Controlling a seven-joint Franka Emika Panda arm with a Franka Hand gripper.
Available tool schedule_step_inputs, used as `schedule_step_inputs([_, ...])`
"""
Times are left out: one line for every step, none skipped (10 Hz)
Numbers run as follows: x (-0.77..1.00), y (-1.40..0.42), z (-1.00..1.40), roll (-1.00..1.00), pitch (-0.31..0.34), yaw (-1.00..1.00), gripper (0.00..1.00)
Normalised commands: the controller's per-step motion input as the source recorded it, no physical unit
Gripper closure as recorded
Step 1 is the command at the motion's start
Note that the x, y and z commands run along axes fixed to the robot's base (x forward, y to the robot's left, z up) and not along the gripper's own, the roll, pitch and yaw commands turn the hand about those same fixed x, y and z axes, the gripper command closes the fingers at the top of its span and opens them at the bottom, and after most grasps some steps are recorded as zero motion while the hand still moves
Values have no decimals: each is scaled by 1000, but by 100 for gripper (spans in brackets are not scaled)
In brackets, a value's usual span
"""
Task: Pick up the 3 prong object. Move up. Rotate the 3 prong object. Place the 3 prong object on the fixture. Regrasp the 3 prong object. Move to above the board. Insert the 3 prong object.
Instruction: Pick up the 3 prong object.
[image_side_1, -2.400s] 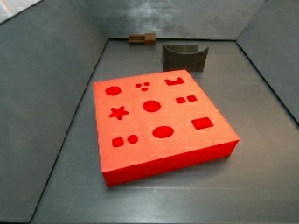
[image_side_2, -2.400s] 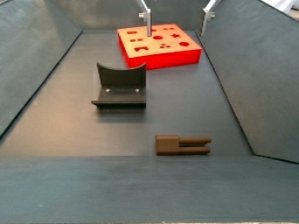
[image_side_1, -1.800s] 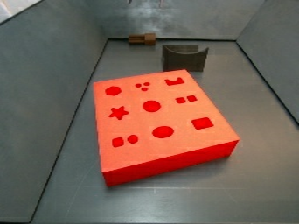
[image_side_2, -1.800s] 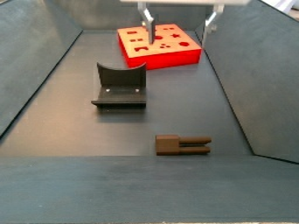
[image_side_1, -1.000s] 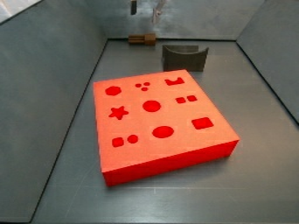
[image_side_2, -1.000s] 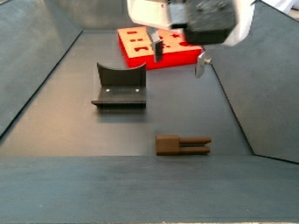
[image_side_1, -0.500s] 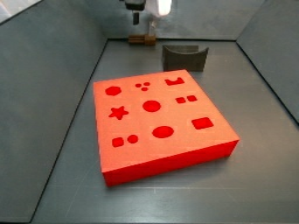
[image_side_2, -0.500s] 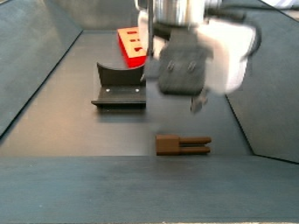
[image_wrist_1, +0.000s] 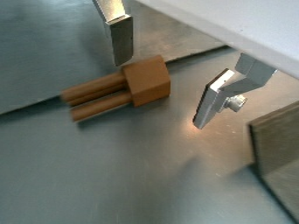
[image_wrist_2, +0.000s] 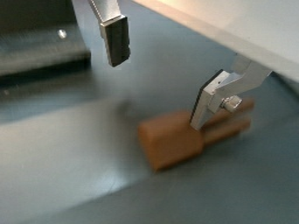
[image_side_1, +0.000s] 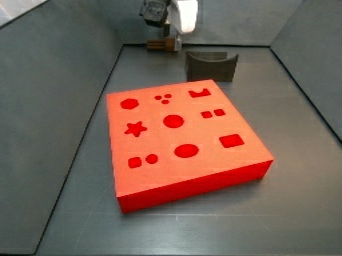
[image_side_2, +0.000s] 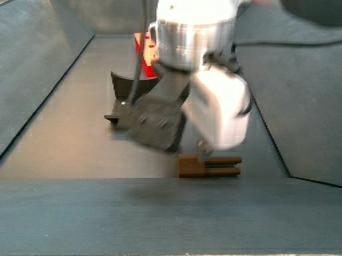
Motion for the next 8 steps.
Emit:
schedule_step_inputs([0, 549, 0, -51, -37, -389, 0])
schedule_step_inputs([-60, 49, 0, -29, 0, 0, 0])
schedule_step_inputs([-37, -23, -640, 0, -234, -254, 0])
schedule_step_inputs([189, -140, -634, -53, -277, -466, 0])
schedule_step_inputs([309, -174, -571, -89, -303, -509, 0])
schedule_step_inputs([329, -146, -589, -89, -294, -511, 0])
schedule_step_inputs([311, -151, -597, -83, -286, -526, 0])
schedule_step_inputs([40, 89, -586, -97, -251, -266, 0])
